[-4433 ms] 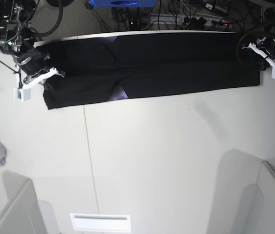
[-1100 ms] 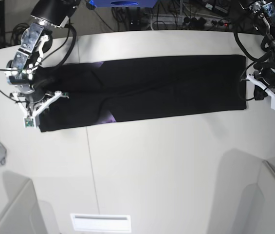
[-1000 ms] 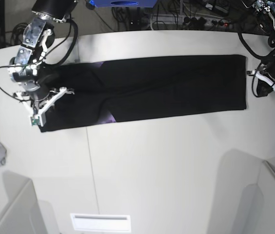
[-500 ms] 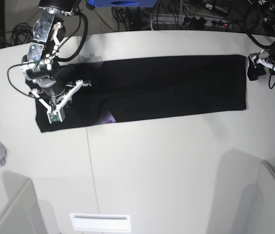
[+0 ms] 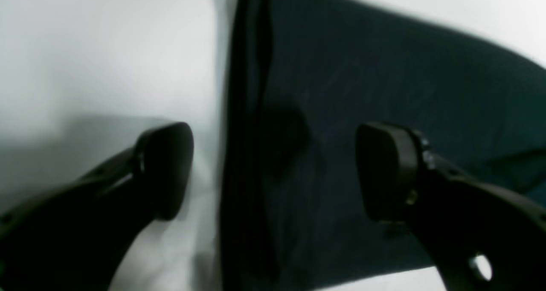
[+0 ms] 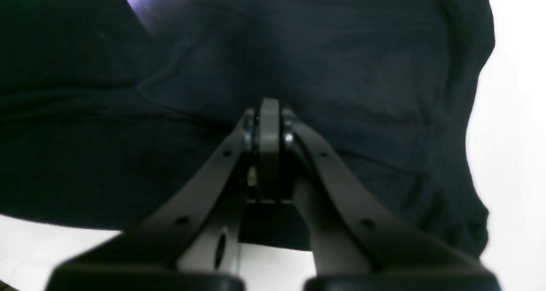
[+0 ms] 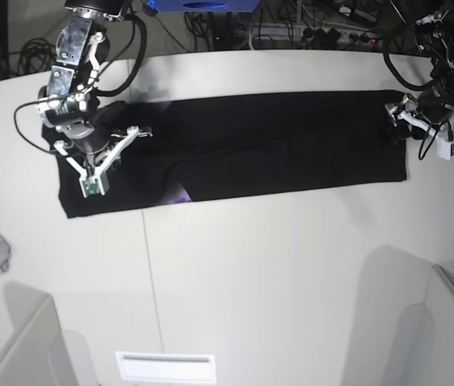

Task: Fold the T-shirt properly
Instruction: 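Grasp the strip's end with the right gripper and the other end with the left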

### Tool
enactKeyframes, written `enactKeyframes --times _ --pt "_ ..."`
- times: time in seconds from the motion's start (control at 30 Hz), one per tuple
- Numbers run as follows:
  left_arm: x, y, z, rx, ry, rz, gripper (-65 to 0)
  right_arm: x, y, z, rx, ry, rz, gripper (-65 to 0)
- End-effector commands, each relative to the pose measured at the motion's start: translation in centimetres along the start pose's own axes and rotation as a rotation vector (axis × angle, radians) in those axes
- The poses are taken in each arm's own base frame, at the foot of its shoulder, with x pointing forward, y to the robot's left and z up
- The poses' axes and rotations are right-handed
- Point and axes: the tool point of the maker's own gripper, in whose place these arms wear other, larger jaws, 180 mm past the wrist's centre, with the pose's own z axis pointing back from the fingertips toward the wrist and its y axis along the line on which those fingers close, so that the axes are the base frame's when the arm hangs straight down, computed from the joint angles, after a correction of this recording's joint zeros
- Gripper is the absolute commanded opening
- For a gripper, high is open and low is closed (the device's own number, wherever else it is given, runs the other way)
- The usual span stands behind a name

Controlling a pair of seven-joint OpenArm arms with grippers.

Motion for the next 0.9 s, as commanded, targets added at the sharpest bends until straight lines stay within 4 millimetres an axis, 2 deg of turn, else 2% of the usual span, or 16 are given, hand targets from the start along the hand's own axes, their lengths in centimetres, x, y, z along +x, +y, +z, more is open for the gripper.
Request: enactKeyframes --times 0.0,0.07,0.1,0.17,0.33,0.5,0.73,0.87 --pt "-0.8 0.1 -0.2 0.002 0.048 -0.015 -7.4 1.2 0.0 0.4 -0.001 -0.046 0.005 -65.0" --pt "-1.6 0.0 -0.7 -0.008 0.078 -0.018 -8.7 1.0 0.0 0.4 0.000 -0.043 0.004 -65.0" --pt "-1.8 0.0 -0.8 -0.010 0.084 -0.017 -11.7 1.0 0.0 0.4 0.000 -0.043 0.004 -65.0" --pt "-1.9 -0.2 -0.9 -0.015 0.089 -0.020 -24.0 1.0 -0.1 0.4 -0.002 -0.043 0.003 -65.0" --pt "-1.9 0.0 -0.9 -0.011 0.089 -0.014 -65.0 1.0 -0.1 0.4 -0.003 -0.043 0.002 -65.0" --pt "-0.7 1.0 -0.1 0.015 0.077 -0.047 -65.0 1.0 -0.2 0.5 -0.004 -0.045 0.002 -65.0" --pt "1.7 3.6 1.9 0.081 0.036 -0.068 -65.0 1.5 -0.2 1.4 -0.015 -0.064 0.013 -65.0" --pt "3.1 2.8 2.9 0.088 0.008 -0.138 -65.0 1.4 0.1 1.3 -0.010 -0.064 0.002 -65.0"
